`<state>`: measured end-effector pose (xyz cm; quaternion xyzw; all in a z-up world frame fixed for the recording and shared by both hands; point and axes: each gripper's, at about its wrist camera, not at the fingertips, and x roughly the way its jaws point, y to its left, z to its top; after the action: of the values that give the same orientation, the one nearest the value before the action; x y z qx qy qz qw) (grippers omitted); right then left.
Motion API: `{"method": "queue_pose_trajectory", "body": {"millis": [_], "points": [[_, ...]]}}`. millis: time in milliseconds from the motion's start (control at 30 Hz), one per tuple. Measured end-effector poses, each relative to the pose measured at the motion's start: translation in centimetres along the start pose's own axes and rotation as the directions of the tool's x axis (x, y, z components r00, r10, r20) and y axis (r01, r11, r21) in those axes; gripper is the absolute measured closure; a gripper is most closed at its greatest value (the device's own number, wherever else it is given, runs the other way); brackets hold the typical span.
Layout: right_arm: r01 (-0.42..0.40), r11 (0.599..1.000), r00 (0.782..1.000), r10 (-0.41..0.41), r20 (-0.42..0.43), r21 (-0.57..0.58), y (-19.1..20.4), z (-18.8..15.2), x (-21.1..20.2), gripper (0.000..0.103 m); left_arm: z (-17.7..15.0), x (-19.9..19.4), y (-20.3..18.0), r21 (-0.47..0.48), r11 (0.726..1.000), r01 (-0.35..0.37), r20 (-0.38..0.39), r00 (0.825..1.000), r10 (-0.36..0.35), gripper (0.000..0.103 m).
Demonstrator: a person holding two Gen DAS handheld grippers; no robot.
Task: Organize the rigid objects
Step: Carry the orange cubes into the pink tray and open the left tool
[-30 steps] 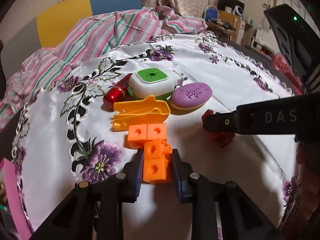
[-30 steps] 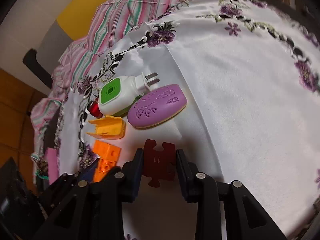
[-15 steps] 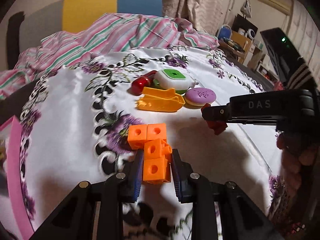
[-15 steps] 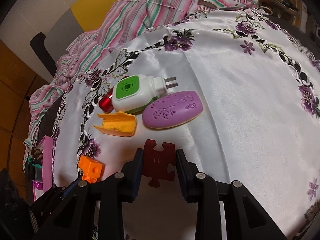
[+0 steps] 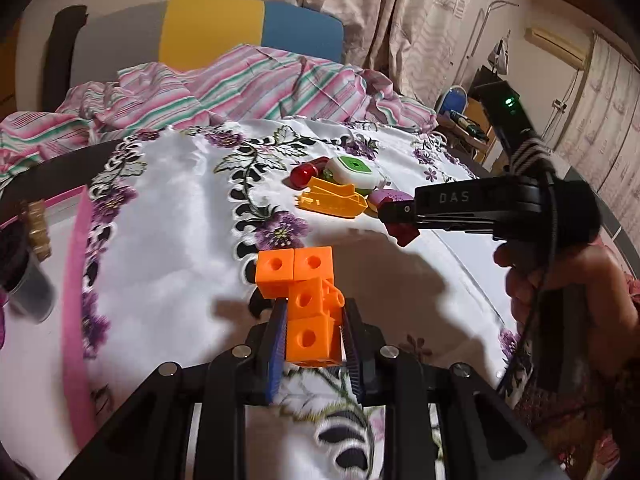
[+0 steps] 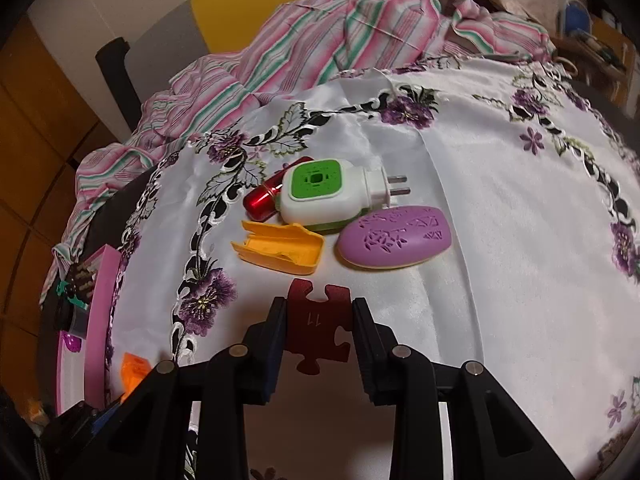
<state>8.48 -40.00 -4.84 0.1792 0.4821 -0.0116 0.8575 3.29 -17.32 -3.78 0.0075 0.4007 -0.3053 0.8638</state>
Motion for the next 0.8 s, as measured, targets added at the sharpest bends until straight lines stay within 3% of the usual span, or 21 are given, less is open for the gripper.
{"method": "queue_pose_trajectory", "body": {"millis": [467, 800], "points": [[0.008, 1.000, 1.000, -0.008, 0.003, -0.011, 0.1, 0.0, 0.0, 0.070, -2.0, -6.1, 4.7, -0.110, 0.993, -0.040, 0.078, 0.996, 0.048, 0.078], [-0.031, 0.997, 0.999, 0.032, 0.016, -0.072, 1.8, -0.3, -0.3, 0.070, -2.8, -9.4, 8.8, -0.201, 0.976, -0.088, 0.111, 0.988, 0.112, 0.078]]}}
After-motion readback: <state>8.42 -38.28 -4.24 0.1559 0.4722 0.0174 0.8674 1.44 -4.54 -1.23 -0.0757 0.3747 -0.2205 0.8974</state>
